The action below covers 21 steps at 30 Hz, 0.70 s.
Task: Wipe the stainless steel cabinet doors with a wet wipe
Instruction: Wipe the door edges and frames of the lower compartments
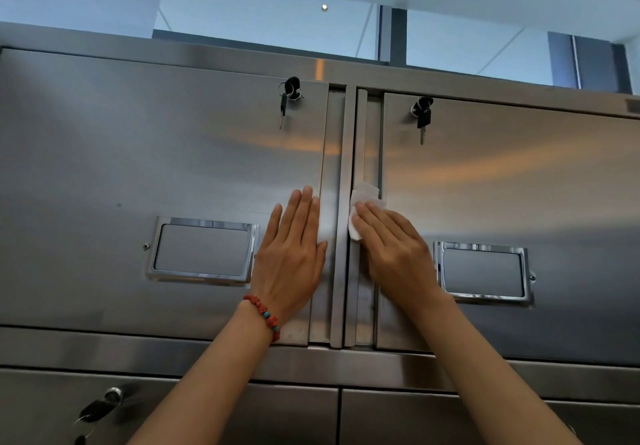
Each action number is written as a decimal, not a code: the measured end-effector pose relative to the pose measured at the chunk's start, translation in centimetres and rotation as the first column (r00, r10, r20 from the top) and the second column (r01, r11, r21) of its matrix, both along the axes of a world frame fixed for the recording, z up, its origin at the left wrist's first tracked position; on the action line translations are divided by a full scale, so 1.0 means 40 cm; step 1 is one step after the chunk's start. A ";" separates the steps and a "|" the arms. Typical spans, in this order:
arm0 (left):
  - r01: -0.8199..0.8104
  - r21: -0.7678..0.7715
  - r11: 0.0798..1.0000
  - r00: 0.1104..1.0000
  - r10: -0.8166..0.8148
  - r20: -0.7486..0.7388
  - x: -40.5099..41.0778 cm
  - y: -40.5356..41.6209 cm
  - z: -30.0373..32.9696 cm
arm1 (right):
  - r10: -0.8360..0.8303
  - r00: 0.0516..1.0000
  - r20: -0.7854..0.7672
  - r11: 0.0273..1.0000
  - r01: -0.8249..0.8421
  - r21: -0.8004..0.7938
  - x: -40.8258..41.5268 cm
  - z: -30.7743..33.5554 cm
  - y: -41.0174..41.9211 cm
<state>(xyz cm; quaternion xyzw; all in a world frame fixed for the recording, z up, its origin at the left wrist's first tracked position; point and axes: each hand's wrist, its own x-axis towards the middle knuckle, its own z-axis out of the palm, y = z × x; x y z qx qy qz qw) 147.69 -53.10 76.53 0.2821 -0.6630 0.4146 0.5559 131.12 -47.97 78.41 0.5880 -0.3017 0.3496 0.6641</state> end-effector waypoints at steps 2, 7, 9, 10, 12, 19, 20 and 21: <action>-0.009 0.005 1.000 1.000 0.009 0.001 0.000 -0.002 0.000 | 0.026 0.999 0.025 1.000 -0.027 0.003 0.008 0.016 -0.003; -0.018 -0.010 1.000 1.000 0.018 0.002 0.001 -0.004 0.000 | 0.048 0.998 0.035 0.999 -0.048 -0.001 0.013 0.003 -0.011; -0.018 -0.003 1.000 1.000 0.018 0.004 0.001 -0.004 -0.002 | 0.032 0.999 0.018 0.999 -0.032 0.002 0.009 -0.008 -0.010; -0.018 0.002 1.000 1.000 0.018 0.005 0.001 -0.005 -0.002 | 0.025 1.000 0.014 1.000 -0.025 0.005 0.009 -0.009 -0.010; -0.018 0.002 1.000 1.000 0.018 0.005 0.001 -0.005 -0.002 | 0.025 0.999 0.025 1.000 -0.025 0.003 0.013 0.003 -0.010; -0.030 -0.008 1.000 1.000 0.030 0.007 0.002 -0.005 -0.002 | 0.059 0.996 0.064 0.998 -0.061 0.027 0.016 0.006 -0.016; -0.032 -0.008 0.999 0.999 0.032 0.007 0.001 -0.005 -0.001 | 0.049 0.997 0.052 0.998 -0.051 0.035 0.013 -0.001 -0.014; -0.032 -0.010 0.999 0.999 0.032 0.006 0.001 -0.005 -0.001 | 0.042 0.998 0.041 0.998 -0.044 0.038 0.012 -0.004 -0.012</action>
